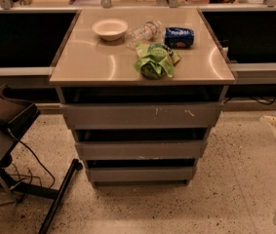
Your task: Open top drawer
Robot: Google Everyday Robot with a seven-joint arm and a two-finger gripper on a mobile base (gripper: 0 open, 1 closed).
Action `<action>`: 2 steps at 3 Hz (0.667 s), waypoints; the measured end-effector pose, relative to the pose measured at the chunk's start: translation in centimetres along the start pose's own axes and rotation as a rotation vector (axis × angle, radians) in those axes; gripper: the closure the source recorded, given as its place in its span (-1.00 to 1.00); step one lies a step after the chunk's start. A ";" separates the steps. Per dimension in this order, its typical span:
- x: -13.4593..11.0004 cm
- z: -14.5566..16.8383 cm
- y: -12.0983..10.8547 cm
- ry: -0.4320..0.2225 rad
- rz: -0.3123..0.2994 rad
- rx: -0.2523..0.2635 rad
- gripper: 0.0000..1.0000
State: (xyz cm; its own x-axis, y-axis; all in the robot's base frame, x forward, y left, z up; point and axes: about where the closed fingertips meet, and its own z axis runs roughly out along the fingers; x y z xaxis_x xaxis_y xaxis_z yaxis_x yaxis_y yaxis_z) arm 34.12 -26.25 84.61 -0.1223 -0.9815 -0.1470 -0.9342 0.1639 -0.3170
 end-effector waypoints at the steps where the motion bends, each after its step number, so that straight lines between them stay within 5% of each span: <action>1: 0.0 0.0 0.0 0.000 0.000 0.000 -1.00; 2: -0.6 1.5 -0.7 -0.043 -0.015 0.002 -1.00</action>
Offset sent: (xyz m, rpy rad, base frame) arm 0.0340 0.0158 -0.0291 0.1000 -0.0314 0.0785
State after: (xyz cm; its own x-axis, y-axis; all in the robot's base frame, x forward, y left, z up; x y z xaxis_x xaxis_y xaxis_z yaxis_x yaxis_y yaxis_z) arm 35.32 -25.68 83.55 -0.0933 -0.9788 -0.1824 -0.9351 0.1490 -0.3214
